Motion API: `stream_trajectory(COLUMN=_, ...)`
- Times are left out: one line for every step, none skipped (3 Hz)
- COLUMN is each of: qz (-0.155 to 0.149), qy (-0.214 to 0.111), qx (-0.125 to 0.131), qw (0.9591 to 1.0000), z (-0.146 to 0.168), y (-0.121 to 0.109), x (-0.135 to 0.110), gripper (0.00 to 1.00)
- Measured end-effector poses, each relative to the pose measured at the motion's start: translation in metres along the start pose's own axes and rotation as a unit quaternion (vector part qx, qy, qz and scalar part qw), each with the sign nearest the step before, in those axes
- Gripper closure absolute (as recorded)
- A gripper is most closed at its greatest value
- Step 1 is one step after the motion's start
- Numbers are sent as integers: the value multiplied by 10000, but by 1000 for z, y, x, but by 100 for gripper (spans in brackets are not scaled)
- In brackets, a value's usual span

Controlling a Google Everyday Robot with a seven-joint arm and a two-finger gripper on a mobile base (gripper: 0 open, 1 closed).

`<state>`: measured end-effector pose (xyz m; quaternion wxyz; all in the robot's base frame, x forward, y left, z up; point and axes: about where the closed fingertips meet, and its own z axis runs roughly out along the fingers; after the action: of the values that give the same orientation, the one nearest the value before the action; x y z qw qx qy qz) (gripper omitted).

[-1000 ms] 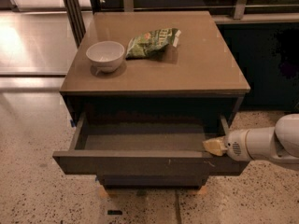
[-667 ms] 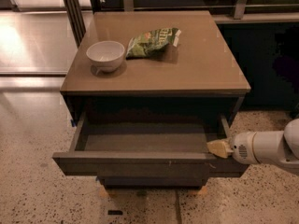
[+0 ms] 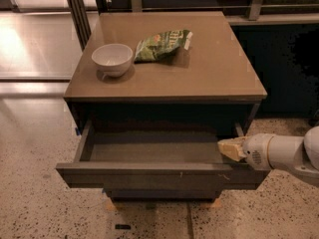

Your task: Open top drawer

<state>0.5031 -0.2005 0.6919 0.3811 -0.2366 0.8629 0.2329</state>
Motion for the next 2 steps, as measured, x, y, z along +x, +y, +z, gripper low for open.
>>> stream_trajectory(qz=12, qy=15, qx=1, qw=10000, z=0, y=-1, x=1, gripper=59)
stream_trajectory(qz=12, qy=15, qx=1, qw=10000, z=0, y=-1, x=1, gripper=35)
